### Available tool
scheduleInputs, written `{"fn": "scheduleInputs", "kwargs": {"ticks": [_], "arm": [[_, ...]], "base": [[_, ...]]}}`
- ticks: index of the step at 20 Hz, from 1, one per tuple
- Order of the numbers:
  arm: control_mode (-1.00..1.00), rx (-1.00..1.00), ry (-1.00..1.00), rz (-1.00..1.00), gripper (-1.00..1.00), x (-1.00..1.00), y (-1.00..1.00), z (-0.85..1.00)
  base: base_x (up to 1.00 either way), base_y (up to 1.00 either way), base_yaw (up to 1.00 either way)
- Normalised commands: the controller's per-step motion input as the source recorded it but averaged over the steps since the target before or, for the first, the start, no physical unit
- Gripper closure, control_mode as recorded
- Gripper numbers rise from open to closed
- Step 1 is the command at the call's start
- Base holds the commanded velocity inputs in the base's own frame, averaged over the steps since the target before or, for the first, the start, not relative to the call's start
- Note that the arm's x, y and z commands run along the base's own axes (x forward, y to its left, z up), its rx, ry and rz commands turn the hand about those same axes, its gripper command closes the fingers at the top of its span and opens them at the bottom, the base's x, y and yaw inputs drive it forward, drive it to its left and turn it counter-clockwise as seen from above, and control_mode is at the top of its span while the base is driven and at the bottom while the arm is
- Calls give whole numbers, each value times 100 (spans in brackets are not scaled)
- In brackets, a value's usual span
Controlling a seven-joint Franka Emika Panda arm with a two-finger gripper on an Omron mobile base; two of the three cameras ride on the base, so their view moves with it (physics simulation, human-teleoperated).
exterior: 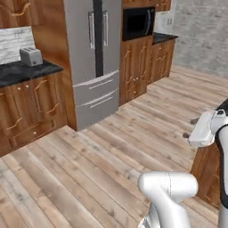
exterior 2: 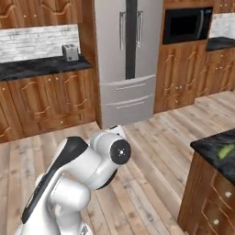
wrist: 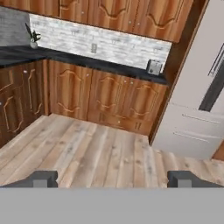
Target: Open the cabinet directly in front. Then move the liquor and the mug to the dining counter with the candle on it.
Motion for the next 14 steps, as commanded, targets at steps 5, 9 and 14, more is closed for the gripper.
{"fn": "scheduleInputs", "kwargs": {"ticks": [5, 9, 14], "arm": [[100, 0, 0, 0, -100, 0, 0, 0], [100, 0, 0, 0, -100, 0, 0, 0], [100, 0, 0, 0, -100, 0, 0, 0]], "base": [[0, 92, 79], [0, 89, 78], [75, 48, 60]]}}
